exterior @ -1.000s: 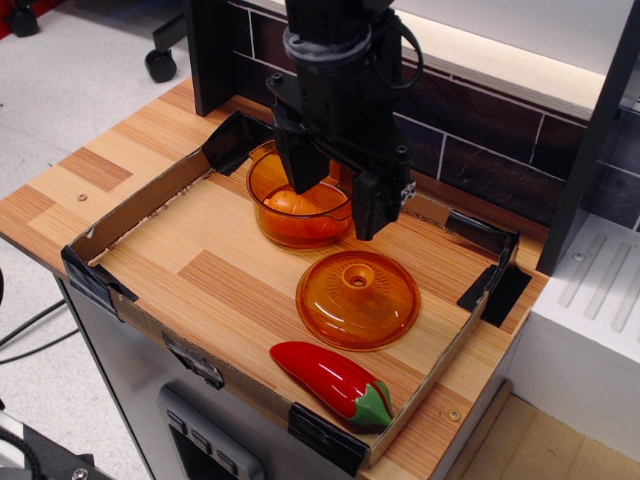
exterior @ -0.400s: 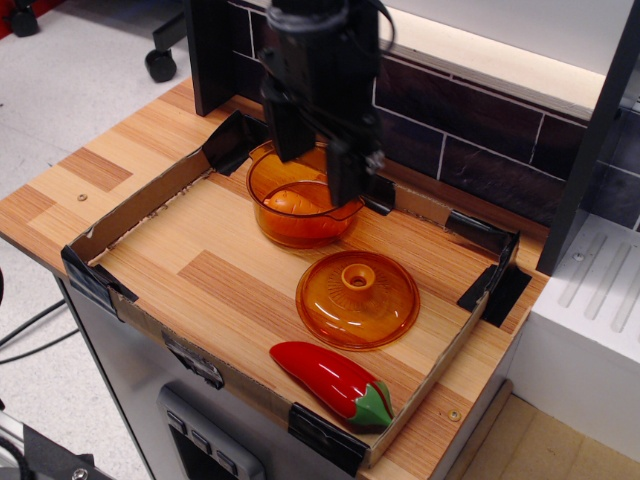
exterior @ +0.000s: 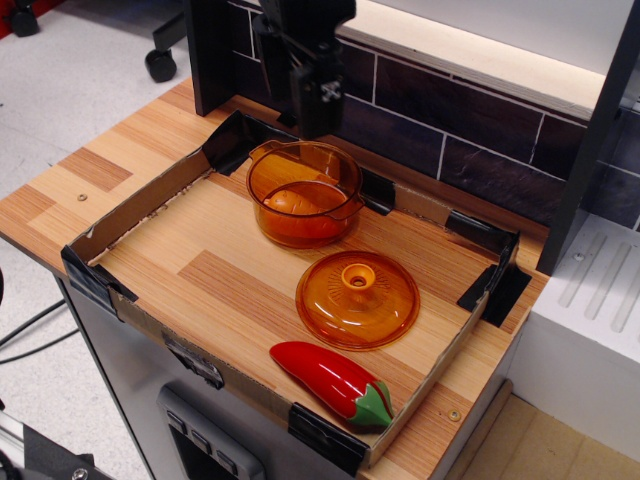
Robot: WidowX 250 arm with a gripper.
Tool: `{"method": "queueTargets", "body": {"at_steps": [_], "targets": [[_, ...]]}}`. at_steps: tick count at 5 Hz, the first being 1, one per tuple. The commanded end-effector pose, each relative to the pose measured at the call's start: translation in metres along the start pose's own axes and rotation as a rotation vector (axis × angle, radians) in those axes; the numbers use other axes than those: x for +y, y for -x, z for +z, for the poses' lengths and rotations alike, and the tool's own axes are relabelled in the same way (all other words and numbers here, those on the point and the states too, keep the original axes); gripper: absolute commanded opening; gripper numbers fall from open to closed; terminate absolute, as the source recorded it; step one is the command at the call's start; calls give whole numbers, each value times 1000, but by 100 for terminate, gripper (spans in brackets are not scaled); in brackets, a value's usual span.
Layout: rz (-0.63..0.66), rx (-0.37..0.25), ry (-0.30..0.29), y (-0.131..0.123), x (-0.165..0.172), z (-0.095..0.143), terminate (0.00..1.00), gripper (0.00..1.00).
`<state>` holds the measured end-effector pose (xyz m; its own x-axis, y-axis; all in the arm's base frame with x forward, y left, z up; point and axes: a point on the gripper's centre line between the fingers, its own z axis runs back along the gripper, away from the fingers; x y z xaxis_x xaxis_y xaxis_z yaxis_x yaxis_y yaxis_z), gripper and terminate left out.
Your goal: Take carrot out of pot
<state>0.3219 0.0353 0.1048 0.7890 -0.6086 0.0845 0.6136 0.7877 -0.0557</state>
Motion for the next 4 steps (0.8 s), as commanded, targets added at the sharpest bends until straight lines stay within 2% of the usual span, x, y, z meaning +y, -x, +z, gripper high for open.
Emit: {"method": "queueTargets", "body": {"at_steps": [1, 2, 4], "targets": [[-215, 61, -36, -10, 9, -14, 0, 100], [-247, 77, -39, -9, 8, -29, 0, 100], [-294, 90, -93, -7, 4, -47, 0, 100]]}}
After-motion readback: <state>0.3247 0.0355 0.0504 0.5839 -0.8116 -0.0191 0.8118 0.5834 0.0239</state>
